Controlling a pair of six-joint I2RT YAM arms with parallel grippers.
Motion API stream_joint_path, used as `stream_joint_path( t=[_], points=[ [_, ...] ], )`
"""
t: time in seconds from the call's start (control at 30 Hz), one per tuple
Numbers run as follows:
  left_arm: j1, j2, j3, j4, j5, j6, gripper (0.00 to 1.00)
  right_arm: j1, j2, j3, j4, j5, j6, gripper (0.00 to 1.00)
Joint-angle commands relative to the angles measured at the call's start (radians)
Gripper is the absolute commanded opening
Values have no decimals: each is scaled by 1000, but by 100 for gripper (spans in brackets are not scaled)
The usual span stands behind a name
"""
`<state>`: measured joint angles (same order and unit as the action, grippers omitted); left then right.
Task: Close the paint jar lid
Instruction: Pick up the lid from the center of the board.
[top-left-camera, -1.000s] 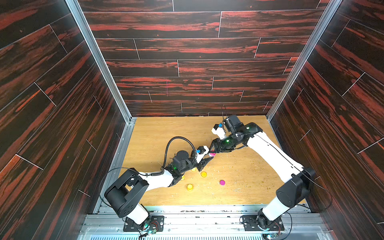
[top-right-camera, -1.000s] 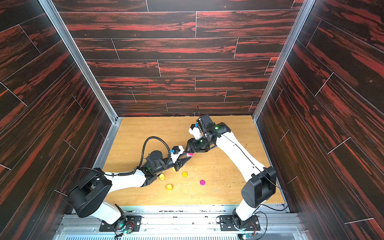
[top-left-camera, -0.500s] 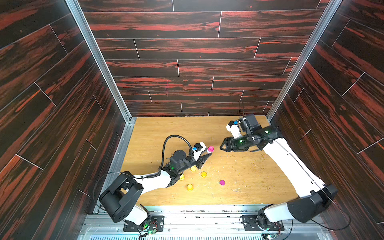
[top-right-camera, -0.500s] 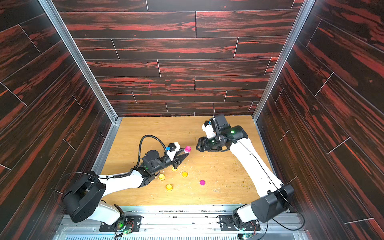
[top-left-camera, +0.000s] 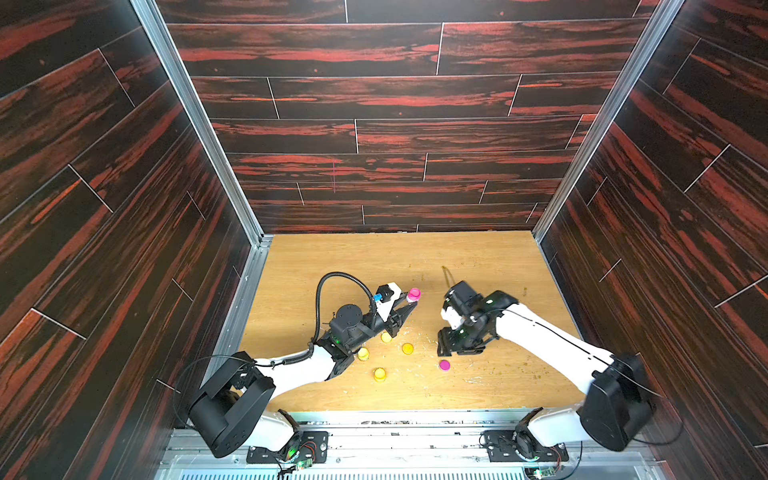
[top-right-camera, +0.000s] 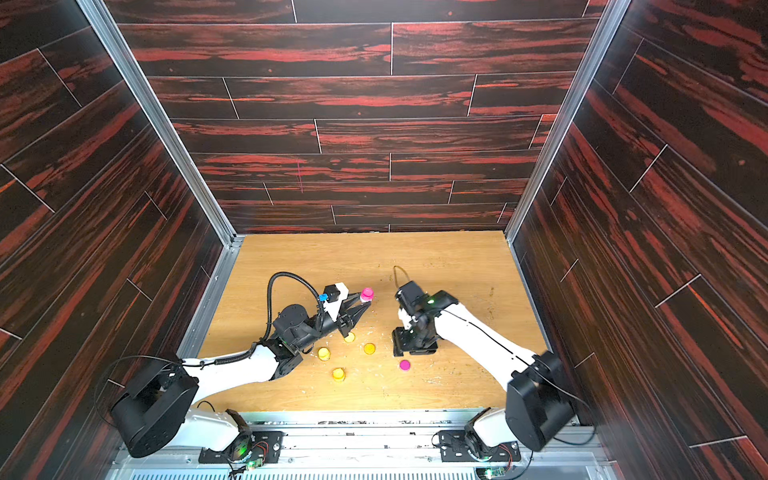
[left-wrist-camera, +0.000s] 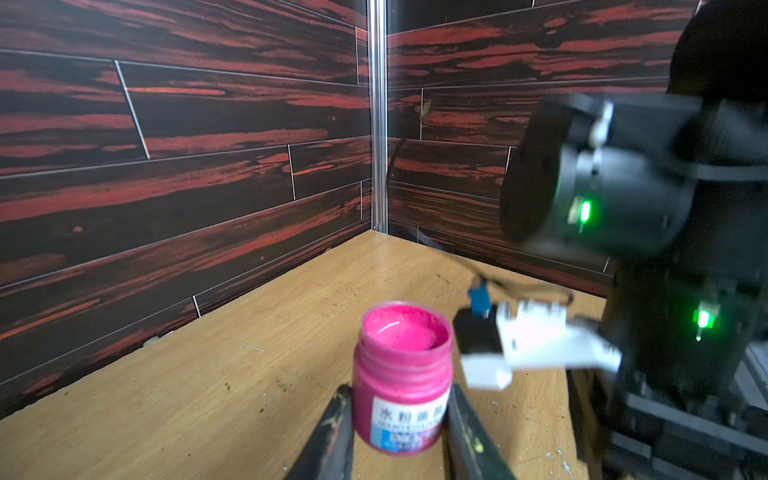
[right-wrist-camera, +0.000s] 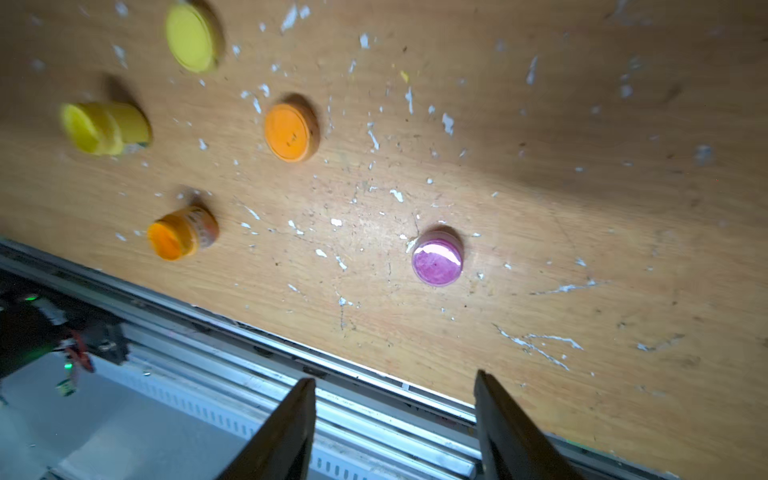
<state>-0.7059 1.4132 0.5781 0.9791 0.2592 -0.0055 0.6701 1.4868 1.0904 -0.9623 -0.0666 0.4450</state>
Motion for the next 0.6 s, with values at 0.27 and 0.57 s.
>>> stream_joint_path(
  t=[0.27,0.57],
  points=[
    [6,-104,-41,2,-30,13,18,75,126,-38,76,120,79,60],
    [8,-121,-54,-13,-35,24,18,92,172,-87,110,122,96,55]
  ],
)
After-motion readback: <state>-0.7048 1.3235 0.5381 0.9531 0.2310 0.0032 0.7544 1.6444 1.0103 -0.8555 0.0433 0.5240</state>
